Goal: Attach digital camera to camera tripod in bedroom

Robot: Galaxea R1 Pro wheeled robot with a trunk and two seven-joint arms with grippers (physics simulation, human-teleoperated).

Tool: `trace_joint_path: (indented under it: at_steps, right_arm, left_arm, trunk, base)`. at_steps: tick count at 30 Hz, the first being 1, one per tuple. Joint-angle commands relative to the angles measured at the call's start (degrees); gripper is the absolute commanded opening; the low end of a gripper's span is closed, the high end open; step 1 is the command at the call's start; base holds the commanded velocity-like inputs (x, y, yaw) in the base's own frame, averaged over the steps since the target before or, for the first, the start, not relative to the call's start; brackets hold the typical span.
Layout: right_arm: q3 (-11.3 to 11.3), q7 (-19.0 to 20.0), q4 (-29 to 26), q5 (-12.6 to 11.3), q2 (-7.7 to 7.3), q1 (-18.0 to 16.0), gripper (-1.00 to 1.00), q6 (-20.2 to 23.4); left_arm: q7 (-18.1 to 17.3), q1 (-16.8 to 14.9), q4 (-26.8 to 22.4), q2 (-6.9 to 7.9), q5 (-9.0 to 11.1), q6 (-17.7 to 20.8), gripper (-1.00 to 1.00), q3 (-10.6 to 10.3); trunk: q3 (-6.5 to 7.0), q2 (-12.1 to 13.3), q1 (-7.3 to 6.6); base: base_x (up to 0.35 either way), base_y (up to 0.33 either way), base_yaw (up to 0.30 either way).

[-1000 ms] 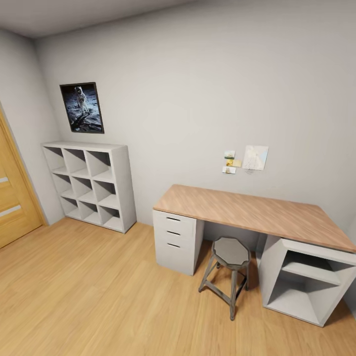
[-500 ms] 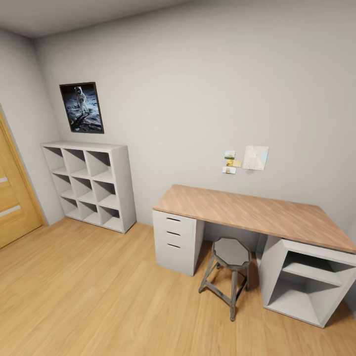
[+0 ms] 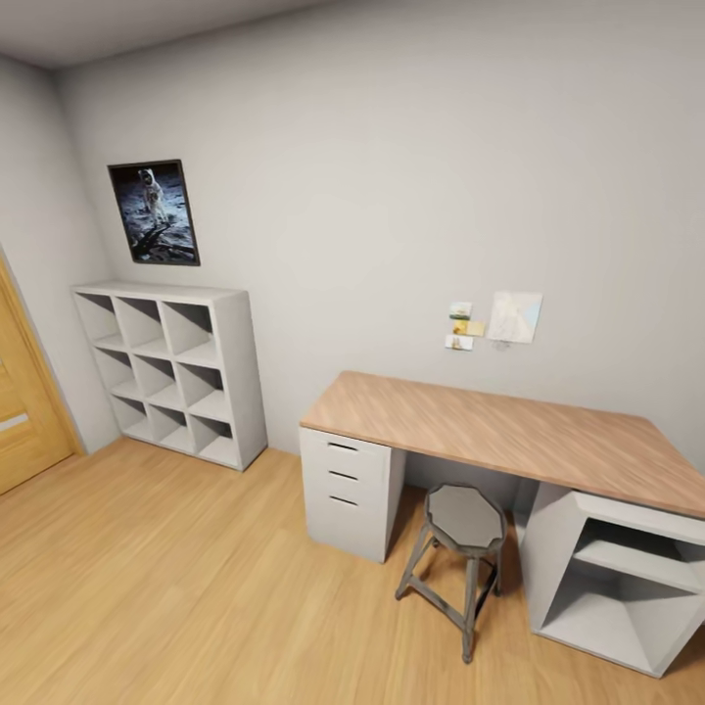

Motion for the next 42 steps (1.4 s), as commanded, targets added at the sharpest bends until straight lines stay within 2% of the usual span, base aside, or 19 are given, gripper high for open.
trace_joint_path:
  at_steps: [1,12,42]
  right_arm:
    - [-0.3,-0.2,0.2,0.5,0.0,-0.1,1.0,-0.3]
    - [-0.3,-0.1,0.2,0.5,-0.08,-0.1,1.0,-0.5]
    - [-0.3,-0.1,0.2,0.6,-0.09,-0.1,1.0,-0.5]
  left_arm:
    - [-0.3,0.0,0.0,0.02,0.4,-0.2,-1.0,-0.5]
    - [-0.2,0.0,0.1,0.07,0.4,-0.2,-1.0,-0.5]
    - [-0.2,0.0,0.0,0.07,0.4,-0.3,-1.0,-0.5]
  trunk:
    - [-0.02,0.0,0.04]
    - [-0.02,0.0,0.04]
    - [-0.02,0.0,0.04]
  base:
    - [0.244,0.0,0.0]
    - [0.207,0.0,0.075]
    - [0.01,0.0,0.259]
